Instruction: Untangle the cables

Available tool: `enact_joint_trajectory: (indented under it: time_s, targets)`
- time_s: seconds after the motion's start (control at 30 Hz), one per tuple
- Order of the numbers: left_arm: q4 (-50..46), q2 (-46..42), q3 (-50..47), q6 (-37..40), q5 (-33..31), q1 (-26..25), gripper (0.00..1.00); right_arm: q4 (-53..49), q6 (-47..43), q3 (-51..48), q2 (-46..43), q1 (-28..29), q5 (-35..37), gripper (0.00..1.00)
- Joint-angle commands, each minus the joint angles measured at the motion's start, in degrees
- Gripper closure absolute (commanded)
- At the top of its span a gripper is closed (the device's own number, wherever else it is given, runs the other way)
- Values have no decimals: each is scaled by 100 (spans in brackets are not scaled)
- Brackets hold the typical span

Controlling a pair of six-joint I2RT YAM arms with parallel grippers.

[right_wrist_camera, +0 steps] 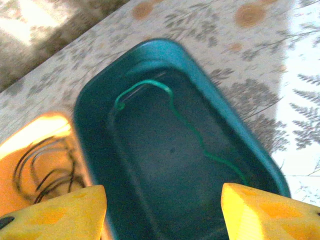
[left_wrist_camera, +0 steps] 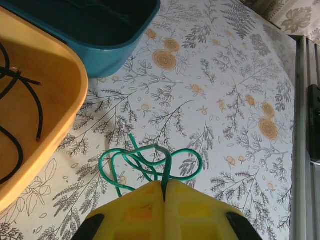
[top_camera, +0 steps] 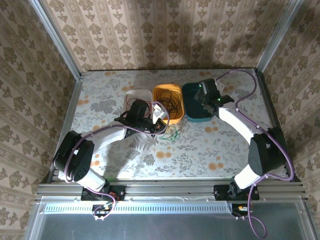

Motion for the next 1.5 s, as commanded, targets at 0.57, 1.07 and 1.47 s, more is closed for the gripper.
enact_joint_trajectory:
  time_s: [0.57,1.07,1.47]
  targets:
    - [-108,37,243,148,118,-58,100,-981,-3112,-822,246,565,-4793,42]
    - [18,1,188,149,-88,-102,100,-1656,-3261,-46,1270,572,-5152,56]
    - [165,65,186,132,-348,-119,100,-1797,-3336,-225,982,598,-5403,74]
